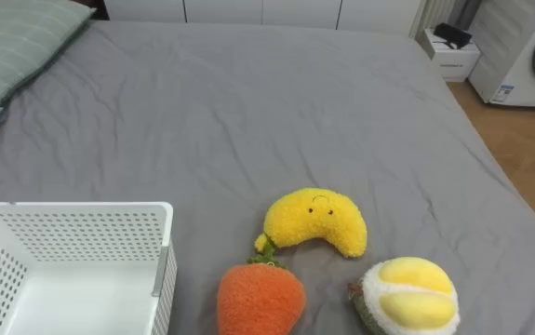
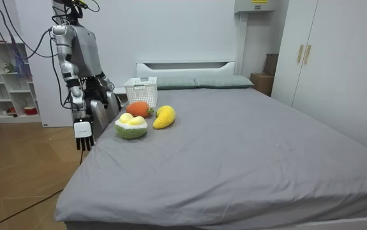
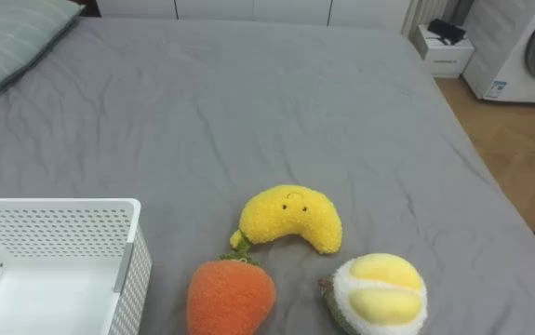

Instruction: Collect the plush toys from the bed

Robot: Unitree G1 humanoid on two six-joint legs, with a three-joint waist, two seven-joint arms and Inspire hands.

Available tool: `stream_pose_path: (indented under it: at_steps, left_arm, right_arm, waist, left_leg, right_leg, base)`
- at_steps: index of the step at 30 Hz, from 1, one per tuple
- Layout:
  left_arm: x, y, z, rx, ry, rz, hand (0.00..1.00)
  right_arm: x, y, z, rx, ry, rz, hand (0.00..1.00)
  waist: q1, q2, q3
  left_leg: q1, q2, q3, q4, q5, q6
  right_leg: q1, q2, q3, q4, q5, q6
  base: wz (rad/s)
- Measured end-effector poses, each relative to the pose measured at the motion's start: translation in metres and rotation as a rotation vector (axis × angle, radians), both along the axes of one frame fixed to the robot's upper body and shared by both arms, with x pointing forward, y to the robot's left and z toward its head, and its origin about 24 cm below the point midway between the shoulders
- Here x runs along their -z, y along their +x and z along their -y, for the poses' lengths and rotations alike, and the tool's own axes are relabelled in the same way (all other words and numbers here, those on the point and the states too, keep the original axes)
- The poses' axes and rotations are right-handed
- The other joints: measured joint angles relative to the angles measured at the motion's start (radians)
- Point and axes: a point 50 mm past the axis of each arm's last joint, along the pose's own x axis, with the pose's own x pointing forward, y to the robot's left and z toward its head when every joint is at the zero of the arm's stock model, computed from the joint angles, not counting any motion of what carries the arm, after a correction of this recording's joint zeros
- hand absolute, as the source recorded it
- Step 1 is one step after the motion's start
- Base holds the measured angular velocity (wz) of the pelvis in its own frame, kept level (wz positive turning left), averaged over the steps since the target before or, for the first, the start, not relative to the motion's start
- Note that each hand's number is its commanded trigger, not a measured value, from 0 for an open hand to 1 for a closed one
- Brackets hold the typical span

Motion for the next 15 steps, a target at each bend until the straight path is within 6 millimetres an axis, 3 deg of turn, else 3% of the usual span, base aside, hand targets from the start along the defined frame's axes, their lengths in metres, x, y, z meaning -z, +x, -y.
stream_pose_path:
  at_steps: [15]
  left_arm:
    - [0.0, -0.0019, -0.0004, -0.01, 0.018, 0.0, 0.0]
  right_arm:
    - [0.0002, -0.0037, 0.0003, 0.08, -0.026, 0.013, 0.0]
  waist:
    - [0.0, 0.004, 0.0002]
  left_leg:
    - [0.001, 0.0, 0.0, 0.0, 0.0, 0.0]
  right_leg:
    - [0.002, 0.0, 0.001, 0.0, 0.0, 0.0]
  base:
    - [0.0]
